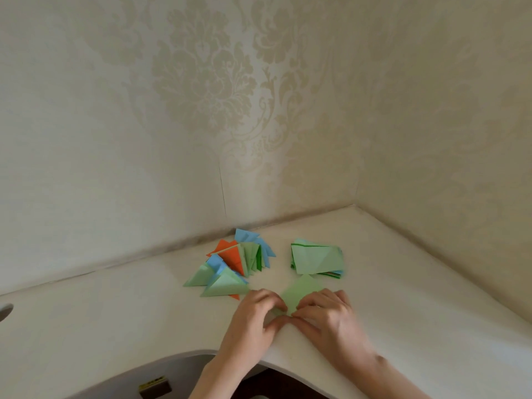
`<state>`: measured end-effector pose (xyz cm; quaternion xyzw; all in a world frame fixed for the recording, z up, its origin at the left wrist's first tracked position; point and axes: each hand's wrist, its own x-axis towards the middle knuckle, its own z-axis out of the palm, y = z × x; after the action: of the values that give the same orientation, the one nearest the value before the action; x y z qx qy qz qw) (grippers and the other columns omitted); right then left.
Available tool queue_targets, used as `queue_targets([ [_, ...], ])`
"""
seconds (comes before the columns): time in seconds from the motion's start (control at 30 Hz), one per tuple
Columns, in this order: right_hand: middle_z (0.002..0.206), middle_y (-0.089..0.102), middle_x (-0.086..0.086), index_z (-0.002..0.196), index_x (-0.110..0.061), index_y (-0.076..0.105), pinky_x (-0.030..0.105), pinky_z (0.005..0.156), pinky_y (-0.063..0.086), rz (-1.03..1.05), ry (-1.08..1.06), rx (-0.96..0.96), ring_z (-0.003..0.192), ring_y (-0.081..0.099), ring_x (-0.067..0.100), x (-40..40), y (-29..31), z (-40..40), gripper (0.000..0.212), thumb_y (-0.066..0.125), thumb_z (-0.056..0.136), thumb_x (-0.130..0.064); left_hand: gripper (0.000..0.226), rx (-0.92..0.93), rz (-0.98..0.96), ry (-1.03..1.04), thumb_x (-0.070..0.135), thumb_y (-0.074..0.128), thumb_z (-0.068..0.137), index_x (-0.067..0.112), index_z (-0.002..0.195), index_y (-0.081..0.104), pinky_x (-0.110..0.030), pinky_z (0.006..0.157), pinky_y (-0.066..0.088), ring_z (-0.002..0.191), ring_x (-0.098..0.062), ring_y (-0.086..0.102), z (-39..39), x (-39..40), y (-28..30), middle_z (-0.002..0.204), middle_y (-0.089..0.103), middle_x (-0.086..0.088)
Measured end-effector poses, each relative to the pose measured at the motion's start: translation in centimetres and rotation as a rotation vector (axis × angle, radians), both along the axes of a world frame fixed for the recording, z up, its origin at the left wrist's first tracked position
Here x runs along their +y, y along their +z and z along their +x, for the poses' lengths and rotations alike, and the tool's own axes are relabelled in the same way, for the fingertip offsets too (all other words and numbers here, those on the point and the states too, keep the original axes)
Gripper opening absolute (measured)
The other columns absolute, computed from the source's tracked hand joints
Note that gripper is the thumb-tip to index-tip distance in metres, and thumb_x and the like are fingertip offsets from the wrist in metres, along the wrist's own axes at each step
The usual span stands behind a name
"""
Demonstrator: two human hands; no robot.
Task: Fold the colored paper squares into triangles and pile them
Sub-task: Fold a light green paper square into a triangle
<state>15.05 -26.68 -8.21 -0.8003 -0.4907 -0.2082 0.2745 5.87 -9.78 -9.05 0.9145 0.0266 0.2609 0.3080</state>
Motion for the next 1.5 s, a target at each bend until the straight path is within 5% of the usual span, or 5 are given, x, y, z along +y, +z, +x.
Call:
queue_targets([
  [0.2,0.088,0.062,-0.021,0.092,-0.03,0.073,0.014,0.075,0.045,0.006,0.079,0.48,0.084,0.058,-0.002,-0.1,0.5,0.7,0.031,0.066,0.077,-0.056,0.015,0.029,-0.049,0.028,0.038,0.066,0.083,0.023,0.08,0.067,-0.013,0.082,0.04,0.094,0.0,0.054,-0.2,0.1,0.1,0.092,0.061,0.019],
  [0.5,0.07,0.059,-0.007,0.078,-0.024,0.061,0.014,0.061,0.042,0.048,-0.091,0.675,0.067,0.052,0.006,1.2,0.8,1.0,0.025,0.082,0.069,-0.032,0.019,0.04,-0.091,0.173,0.027,0.077,0.075,0.028,0.079,0.058,-0.019,0.076,0.041,0.084,-0.002,0.05,1.4,-1.2,0.7,0.079,0.055,0.02],
  [1.03,0.087,0.061,-0.009,0.089,-0.028,0.065,0.011,0.074,0.043,-0.13,-0.019,0.71,0.081,0.055,0.002,0.4,1.7,1.6,0.018,0.076,0.077,-0.033,0.029,0.065,-0.202,0.076,0.002,0.061,0.085,0.028,0.093,0.07,-0.017,0.082,0.046,0.093,-0.001,0.061,0.1,0.1,0.8,0.092,0.067,0.019],
  [1.27,0.083,0.05,-0.014,0.089,-0.023,0.066,0.029,0.078,0.044,-0.164,-0.062,0.517,0.079,0.051,0.008,1.0,1.0,0.7,0.014,0.06,0.09,-0.036,0.048,0.082,-0.206,0.065,-0.006,0.052,0.073,0.03,0.101,0.067,-0.012,0.09,0.04,0.106,-0.001,0.054,-0.5,-0.3,1.4,0.101,0.063,0.022],
  [1.5,0.088,0.058,-0.009,0.084,-0.026,0.062,0.011,0.067,0.04,-0.117,0.102,0.623,0.077,0.053,0.002,0.0,3.3,1.1,0.007,0.065,0.09,-0.029,0.04,0.027,-0.19,0.055,-0.006,0.062,0.075,0.031,0.089,0.069,-0.017,0.086,0.044,0.099,-0.004,0.058,-0.4,0.0,1.1,0.094,0.065,0.021],
])
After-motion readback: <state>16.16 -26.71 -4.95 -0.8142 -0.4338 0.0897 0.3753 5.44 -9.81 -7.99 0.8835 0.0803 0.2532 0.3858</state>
